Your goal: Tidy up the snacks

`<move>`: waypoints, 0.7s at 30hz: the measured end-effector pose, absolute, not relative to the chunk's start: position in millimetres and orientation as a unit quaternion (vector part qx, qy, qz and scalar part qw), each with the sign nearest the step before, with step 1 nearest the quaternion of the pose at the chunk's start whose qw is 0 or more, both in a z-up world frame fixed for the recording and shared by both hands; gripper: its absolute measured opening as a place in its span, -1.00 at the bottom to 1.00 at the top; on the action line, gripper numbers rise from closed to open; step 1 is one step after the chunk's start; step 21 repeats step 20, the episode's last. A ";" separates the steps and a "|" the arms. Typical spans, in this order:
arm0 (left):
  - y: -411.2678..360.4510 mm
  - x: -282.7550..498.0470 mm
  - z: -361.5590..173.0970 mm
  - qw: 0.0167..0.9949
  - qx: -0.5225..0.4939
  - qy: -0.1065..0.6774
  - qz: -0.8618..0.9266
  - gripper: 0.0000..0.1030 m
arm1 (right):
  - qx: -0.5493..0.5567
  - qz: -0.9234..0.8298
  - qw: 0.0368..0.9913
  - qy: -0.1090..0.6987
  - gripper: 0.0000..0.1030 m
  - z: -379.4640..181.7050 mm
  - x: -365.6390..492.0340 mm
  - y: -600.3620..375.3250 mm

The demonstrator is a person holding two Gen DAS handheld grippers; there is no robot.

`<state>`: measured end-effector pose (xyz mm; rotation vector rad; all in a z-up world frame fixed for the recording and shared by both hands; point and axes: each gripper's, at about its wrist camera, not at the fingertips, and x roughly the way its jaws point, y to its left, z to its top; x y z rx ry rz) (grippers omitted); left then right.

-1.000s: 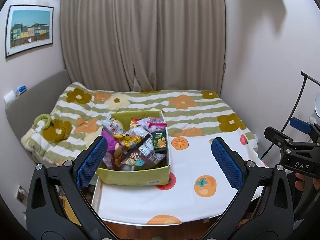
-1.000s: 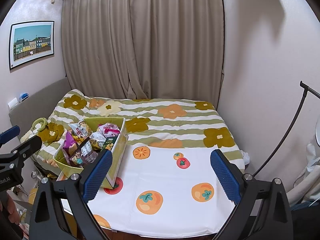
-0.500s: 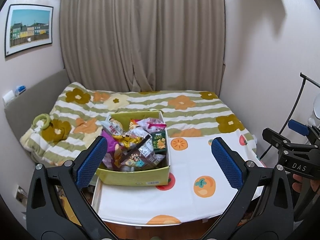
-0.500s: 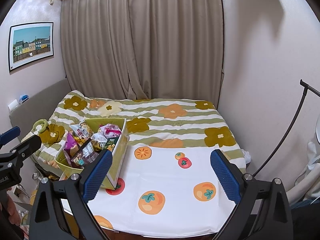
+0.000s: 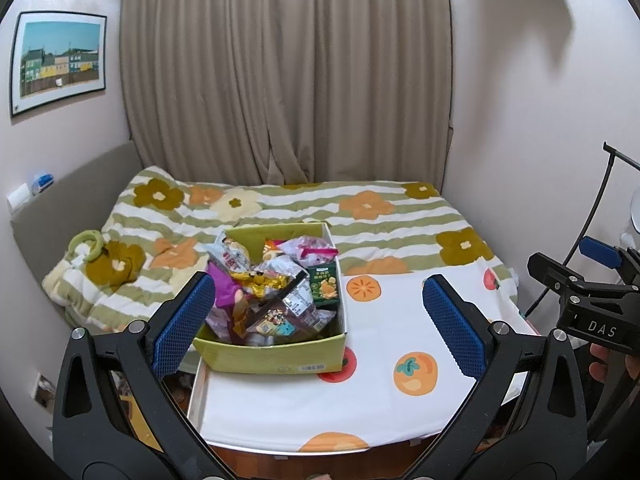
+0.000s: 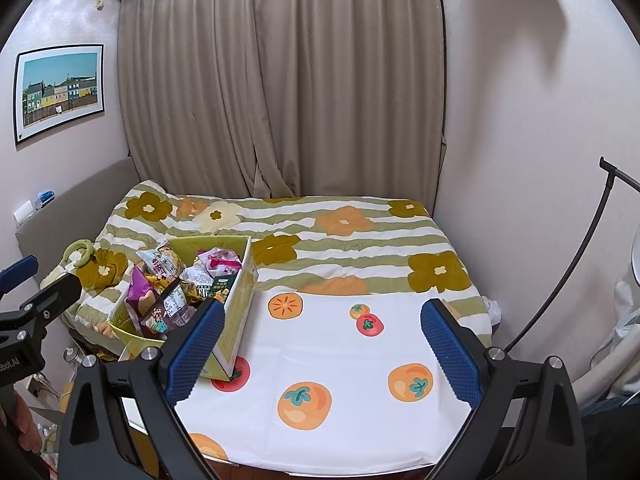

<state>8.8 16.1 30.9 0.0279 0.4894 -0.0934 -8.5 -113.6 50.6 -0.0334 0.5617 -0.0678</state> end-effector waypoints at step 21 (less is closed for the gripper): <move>28.3 31.7 20.6 0.968 0.019 0.244 -0.050 1.00 | -0.013 -0.042 0.958 0.284 0.90 45.3 -5.6 -101.7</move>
